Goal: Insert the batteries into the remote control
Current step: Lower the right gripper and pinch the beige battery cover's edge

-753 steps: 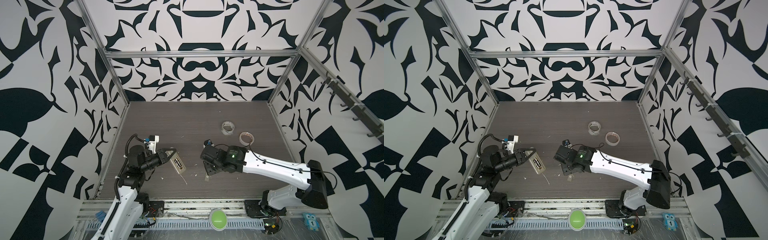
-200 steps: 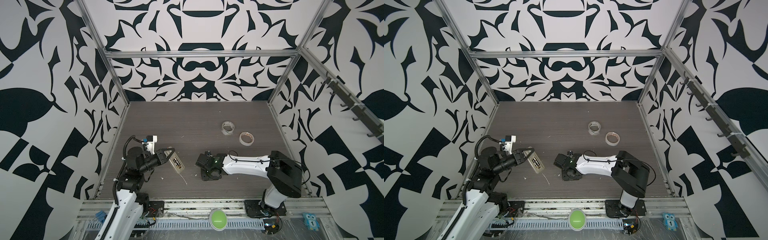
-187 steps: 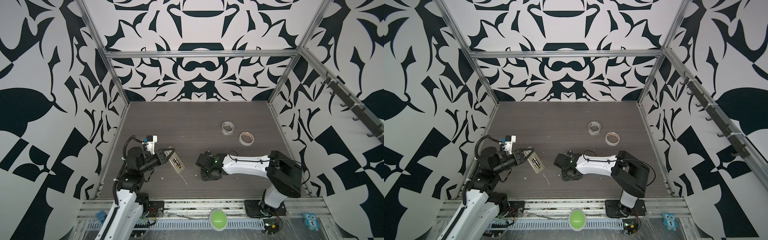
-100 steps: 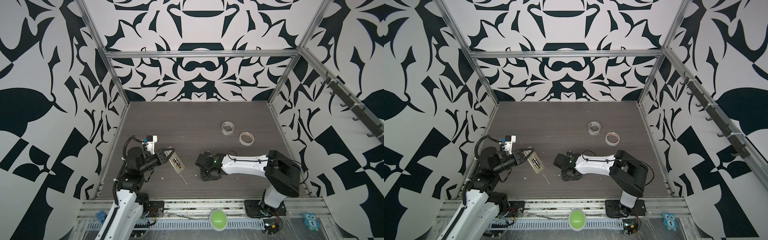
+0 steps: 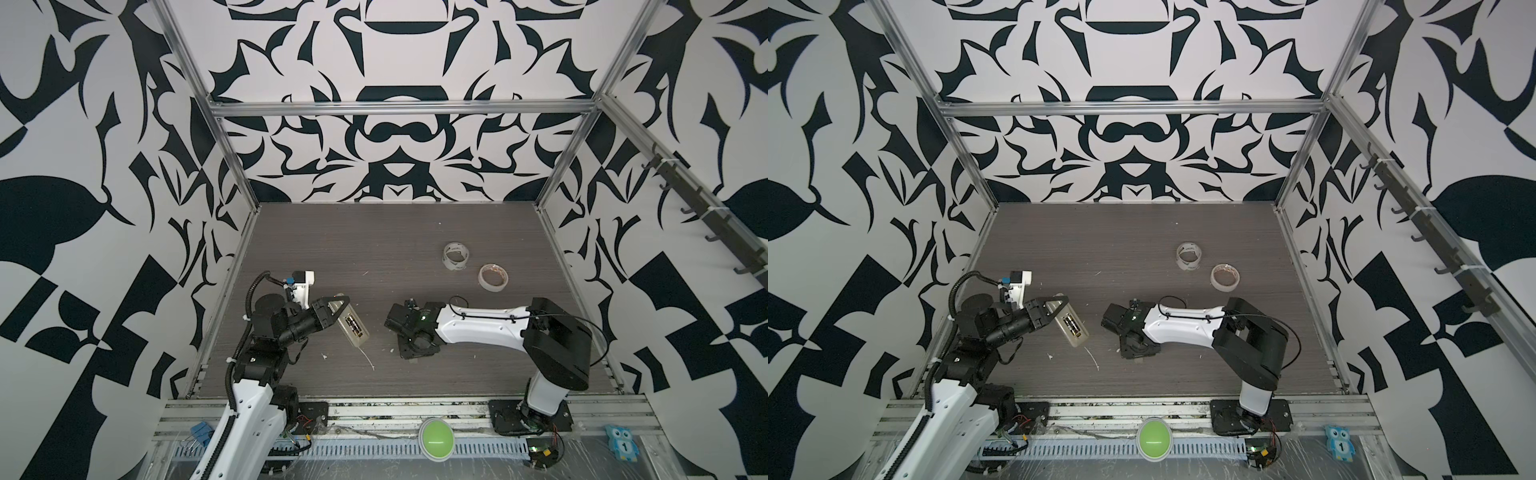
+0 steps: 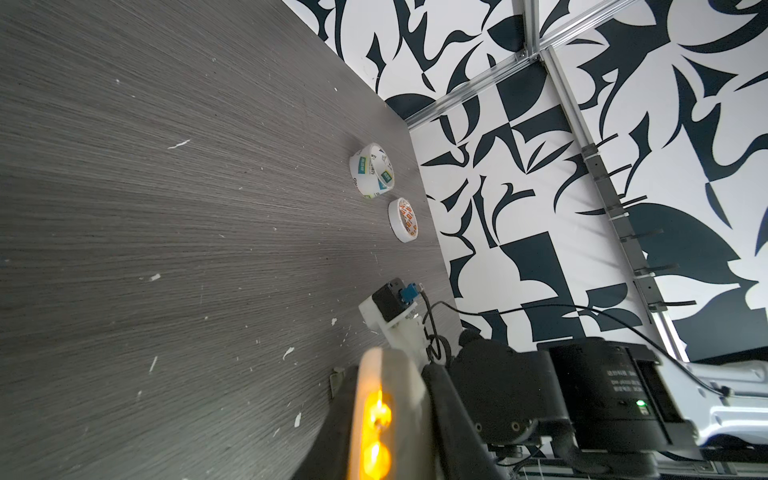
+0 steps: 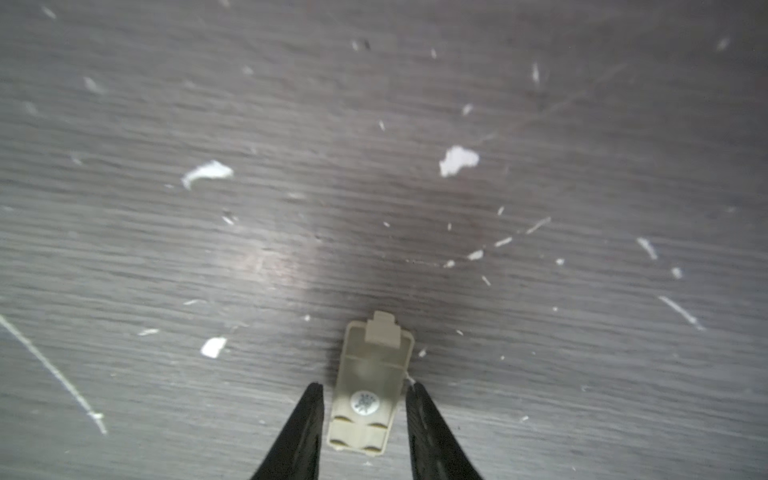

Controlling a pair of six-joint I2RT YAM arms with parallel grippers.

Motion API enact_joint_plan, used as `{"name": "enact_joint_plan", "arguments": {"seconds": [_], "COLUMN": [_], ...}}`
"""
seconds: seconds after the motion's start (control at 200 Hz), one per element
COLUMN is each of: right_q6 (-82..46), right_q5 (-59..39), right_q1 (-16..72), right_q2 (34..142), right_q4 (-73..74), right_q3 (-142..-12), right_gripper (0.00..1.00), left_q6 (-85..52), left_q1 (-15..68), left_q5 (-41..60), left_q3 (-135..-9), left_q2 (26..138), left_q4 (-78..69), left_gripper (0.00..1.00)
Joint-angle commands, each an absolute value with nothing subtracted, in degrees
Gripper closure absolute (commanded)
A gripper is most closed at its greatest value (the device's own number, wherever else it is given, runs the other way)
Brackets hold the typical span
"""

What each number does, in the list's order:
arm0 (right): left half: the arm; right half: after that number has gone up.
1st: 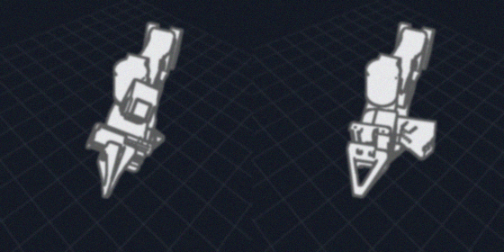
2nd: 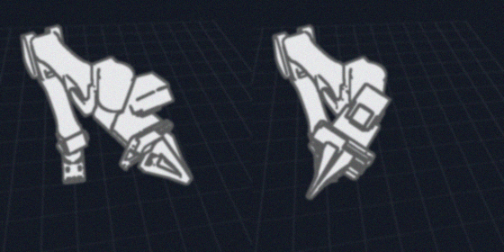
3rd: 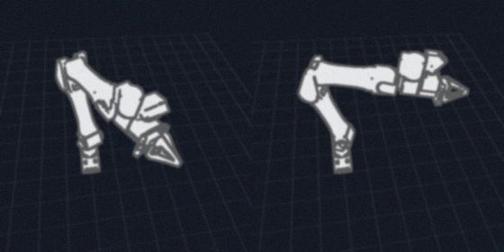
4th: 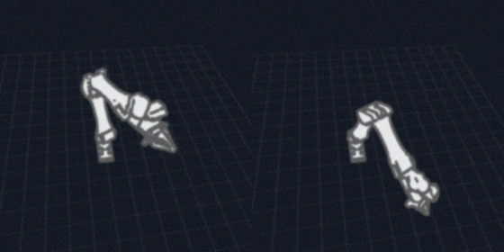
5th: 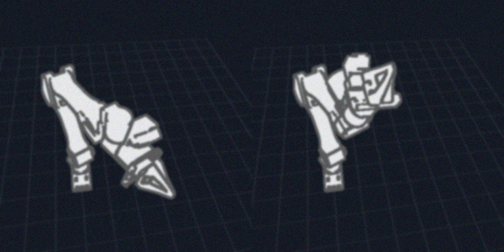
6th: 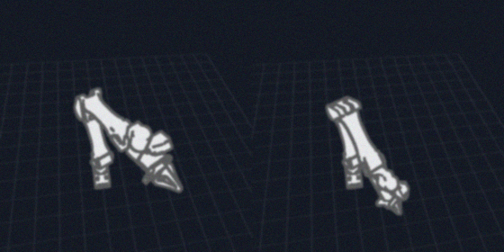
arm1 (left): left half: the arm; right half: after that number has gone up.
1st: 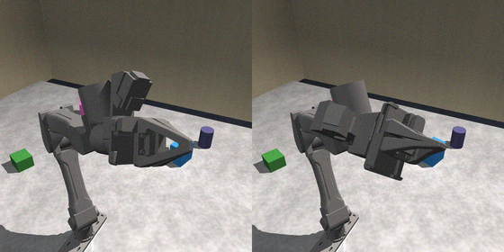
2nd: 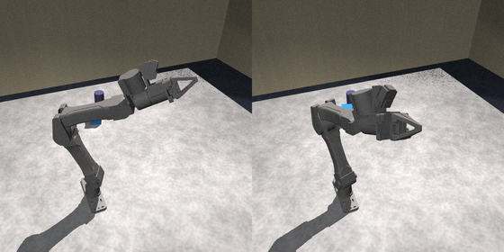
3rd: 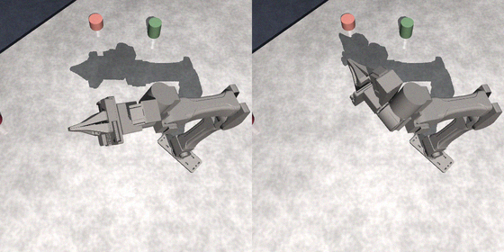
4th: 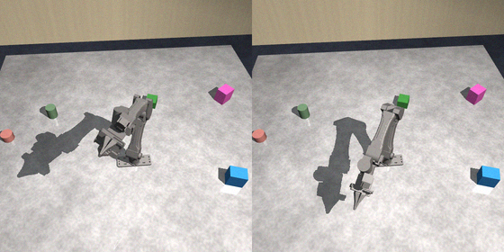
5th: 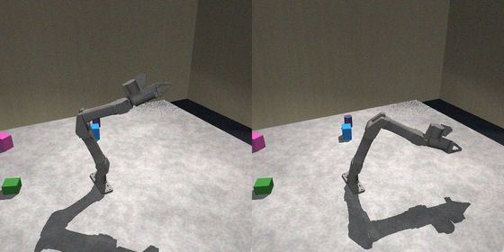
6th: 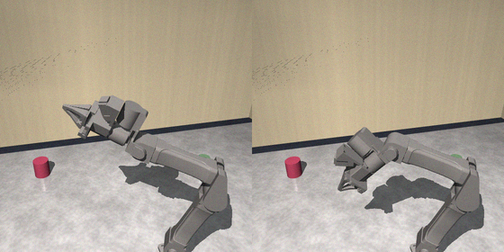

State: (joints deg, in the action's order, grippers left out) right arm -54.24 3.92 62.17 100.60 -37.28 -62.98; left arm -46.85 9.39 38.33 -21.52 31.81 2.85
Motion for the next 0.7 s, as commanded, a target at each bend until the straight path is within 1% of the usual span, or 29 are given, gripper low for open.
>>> {"name": "enact_joint_plan", "arguments": {"seconds": [0.0,0.695], "right_q6": [-53.0,-54.8], "right_q5": [6.4,6.4], "right_q1": [62.8,64.1], "right_q2": [100.2,100.9], "right_q4": [-40.8,-40.0], "right_q3": [-66.6,-64.3], "right_gripper": [0.62,0.62], "left_q6": [-46.4,-46.5], "left_q1": [9.2,9.2], "left_q5": [38.4,38.7], "left_q3": [-22.5,-22.4], "left_q2": [31.0,30.4], "left_q4": [2.2,2.0], "left_gripper": [1.0,1.0]}}
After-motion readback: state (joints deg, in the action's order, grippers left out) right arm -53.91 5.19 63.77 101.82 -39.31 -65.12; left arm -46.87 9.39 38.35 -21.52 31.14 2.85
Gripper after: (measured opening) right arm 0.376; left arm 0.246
